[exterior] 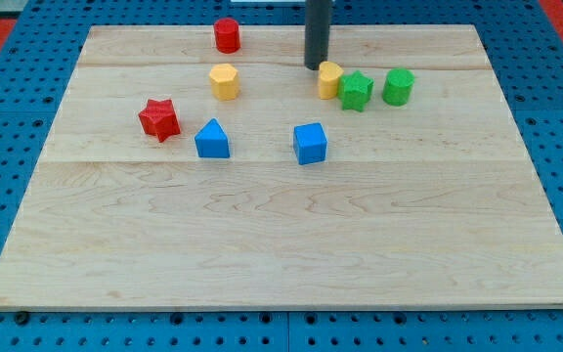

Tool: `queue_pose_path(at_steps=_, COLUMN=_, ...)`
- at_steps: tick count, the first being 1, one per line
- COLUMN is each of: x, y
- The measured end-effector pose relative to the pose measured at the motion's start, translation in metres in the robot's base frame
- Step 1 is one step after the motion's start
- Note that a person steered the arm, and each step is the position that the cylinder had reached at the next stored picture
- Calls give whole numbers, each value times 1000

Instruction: Move red and the yellow blocks away from each other

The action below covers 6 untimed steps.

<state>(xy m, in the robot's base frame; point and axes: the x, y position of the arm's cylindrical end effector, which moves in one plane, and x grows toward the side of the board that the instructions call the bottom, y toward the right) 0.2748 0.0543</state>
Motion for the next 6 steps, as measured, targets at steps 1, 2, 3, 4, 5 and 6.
queue_pose_path(at_steps=1, x=-3, y=-80)
queue_pose_path(at_steps=2, x=-8, y=-124)
queue_pose_path(at_steps=3, x=-27, y=-153)
queue_pose_path(at_steps=4, x=-5, y=-199)
queue_pose_path(at_steps=5, x=15, y=-198)
queue_pose_path(at_steps=6, x=16, y=-157)
